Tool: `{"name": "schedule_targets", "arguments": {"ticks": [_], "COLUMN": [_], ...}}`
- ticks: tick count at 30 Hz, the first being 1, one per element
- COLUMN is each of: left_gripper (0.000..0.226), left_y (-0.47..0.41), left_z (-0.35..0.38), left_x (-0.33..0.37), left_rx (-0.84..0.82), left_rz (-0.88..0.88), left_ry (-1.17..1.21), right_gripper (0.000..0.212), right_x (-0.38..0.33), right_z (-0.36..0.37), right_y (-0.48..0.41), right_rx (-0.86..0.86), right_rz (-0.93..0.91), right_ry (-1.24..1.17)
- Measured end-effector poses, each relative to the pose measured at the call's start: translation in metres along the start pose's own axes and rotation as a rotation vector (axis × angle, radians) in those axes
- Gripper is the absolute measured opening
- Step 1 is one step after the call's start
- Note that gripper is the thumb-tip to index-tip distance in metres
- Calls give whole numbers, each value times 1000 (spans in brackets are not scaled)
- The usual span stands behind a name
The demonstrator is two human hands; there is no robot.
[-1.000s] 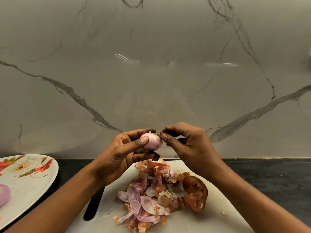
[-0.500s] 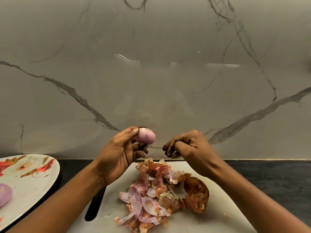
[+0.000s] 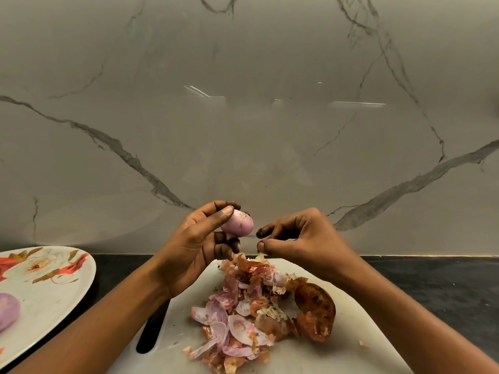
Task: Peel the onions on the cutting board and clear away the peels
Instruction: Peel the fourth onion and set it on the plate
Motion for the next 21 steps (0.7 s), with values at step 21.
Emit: {"name": "schedule_targets", "arguments": {"ticks": [21], "left_gripper": [38], "left_y": [5], "left_z": [10], "left_x": [2], "left_rx": [-95], "left_rz": [34], "left_ry": [-63], "right_gripper": [21], "right_x": [-8], "right_z": [3], "right_y": [4], "right_rx": [193], "right_rz": [-371], "right_ry": [136]}}
Point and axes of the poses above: each hand's wrist, its own y-axis away from the middle knuckle, its own z-axis out of the palm, x = y × z, the point moved 3 cm from there along -y, towards the middle knuckle, and after that the axes turned 4 degrees about -x, right-handed, at the moved point
